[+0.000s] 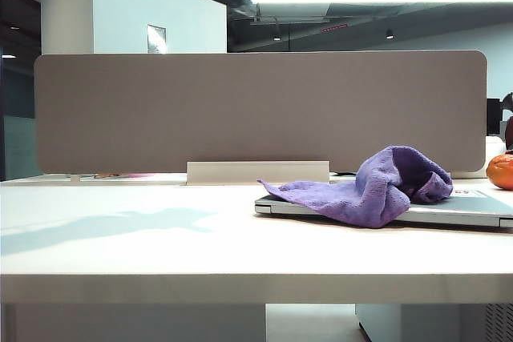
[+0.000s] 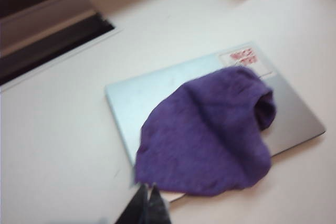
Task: Pick up the purple rag and put it over the laptop.
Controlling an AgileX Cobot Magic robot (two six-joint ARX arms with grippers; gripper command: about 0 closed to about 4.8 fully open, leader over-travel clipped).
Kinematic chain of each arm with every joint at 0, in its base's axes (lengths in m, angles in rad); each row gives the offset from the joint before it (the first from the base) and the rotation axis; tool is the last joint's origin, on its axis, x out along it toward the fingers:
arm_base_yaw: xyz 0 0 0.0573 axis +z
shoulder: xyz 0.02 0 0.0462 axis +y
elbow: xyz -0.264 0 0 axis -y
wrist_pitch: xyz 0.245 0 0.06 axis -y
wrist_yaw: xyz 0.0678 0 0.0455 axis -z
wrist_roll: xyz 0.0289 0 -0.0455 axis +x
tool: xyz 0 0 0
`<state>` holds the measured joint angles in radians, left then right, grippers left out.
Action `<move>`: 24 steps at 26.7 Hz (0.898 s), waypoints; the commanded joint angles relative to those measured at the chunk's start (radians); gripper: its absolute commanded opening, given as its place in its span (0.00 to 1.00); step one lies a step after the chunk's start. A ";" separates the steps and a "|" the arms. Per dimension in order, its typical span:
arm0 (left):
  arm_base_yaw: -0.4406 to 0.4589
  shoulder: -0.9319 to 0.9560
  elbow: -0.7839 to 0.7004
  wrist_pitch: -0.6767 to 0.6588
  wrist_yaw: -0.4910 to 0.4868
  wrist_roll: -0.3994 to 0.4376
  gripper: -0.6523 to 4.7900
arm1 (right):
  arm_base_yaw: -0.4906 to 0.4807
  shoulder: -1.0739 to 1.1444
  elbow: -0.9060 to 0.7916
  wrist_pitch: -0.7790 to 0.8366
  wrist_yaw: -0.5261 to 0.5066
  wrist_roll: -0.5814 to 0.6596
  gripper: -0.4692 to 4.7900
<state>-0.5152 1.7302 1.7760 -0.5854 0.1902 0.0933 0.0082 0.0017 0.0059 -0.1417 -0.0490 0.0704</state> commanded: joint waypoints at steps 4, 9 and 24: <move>0.061 -0.101 -0.056 -0.059 -0.007 0.031 0.11 | -0.002 -0.002 -0.006 0.003 0.010 -0.005 0.07; 0.124 -0.262 -0.270 0.051 -0.007 0.029 0.11 | -0.003 -0.002 -0.006 0.003 0.032 -0.005 0.07; 0.170 -0.793 -0.906 0.261 -0.060 -0.023 0.11 | -0.003 -0.002 -0.006 0.003 0.028 -0.003 0.07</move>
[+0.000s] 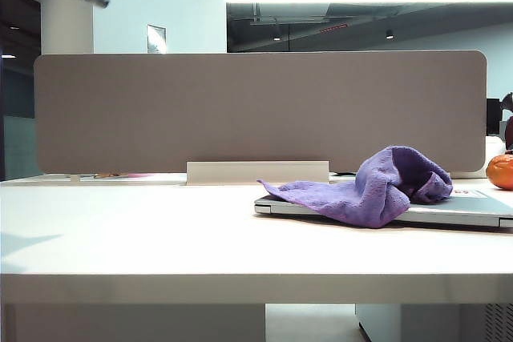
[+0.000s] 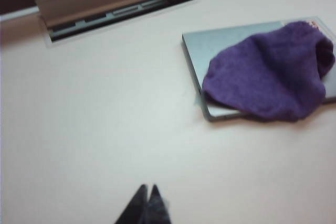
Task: Pick up the purple rag and put it over the laptop.
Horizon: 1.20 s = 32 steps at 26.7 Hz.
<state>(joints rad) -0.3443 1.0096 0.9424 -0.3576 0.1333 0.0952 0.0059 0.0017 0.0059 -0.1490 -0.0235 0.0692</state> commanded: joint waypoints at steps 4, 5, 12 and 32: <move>-0.001 -0.235 -0.237 0.070 -0.003 -0.100 0.11 | 0.000 -0.002 -0.005 0.011 0.002 -0.002 0.07; -0.001 -0.292 -0.283 0.070 -0.003 -0.118 0.11 | 0.000 -0.002 -0.006 0.011 0.003 -0.002 0.07; -0.002 -0.449 -0.383 0.026 0.002 -0.156 0.11 | 0.000 -0.002 -0.005 0.011 0.002 -0.002 0.07; 0.058 -0.473 -0.489 0.207 -0.200 -0.067 0.11 | 0.000 -0.002 -0.005 0.011 0.003 -0.002 0.07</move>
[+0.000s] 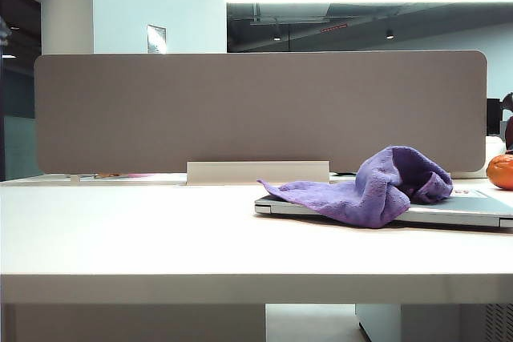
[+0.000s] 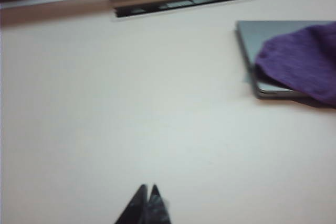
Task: Pick up the purple rag and put it over the laptop.
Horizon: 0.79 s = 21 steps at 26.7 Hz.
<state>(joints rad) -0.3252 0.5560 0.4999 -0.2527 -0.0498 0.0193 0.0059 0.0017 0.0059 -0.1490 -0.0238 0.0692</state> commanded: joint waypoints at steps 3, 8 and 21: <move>0.100 -0.052 -0.122 0.184 -0.008 0.003 0.11 | 0.000 -0.002 -0.005 0.011 0.003 -0.002 0.07; 0.205 -0.122 -0.240 0.278 0.000 -0.001 0.11 | 0.000 -0.002 -0.006 0.011 0.003 -0.002 0.07; 0.380 -0.401 -0.451 0.418 0.013 -0.001 0.11 | 0.000 -0.002 -0.005 0.011 0.003 -0.002 0.07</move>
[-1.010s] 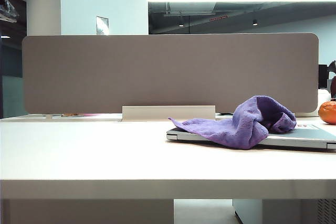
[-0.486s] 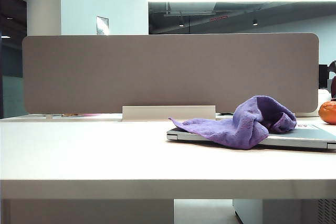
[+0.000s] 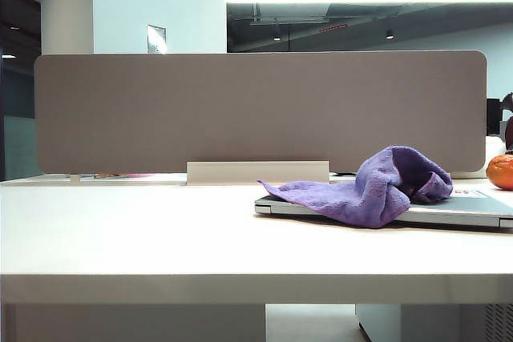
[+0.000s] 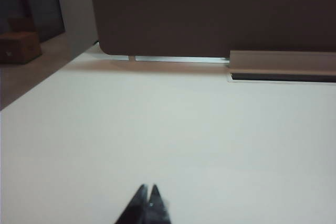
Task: Pick up the purple rag and put it over the laptop.
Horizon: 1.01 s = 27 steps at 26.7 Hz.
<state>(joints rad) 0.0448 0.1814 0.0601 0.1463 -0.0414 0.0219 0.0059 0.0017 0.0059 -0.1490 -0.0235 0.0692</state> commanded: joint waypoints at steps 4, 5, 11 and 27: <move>0.013 -0.093 -0.049 0.019 0.039 -0.003 0.11 | 0.000 -0.002 -0.005 0.011 0.002 -0.002 0.07; 0.013 -0.110 -0.052 -0.005 0.051 -0.003 0.11 | 0.000 -0.002 -0.005 0.011 0.002 -0.002 0.07; 0.013 -0.165 -0.052 -0.079 0.069 0.004 0.11 | 0.000 -0.002 -0.005 0.011 0.003 -0.002 0.07; -0.031 -0.177 -0.052 -0.115 0.070 0.025 0.11 | 0.000 -0.002 -0.005 0.011 0.003 -0.002 0.07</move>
<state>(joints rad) 0.0116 0.0036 0.0044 0.0219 0.0261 0.0422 0.0059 0.0017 0.0059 -0.1490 -0.0235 0.0692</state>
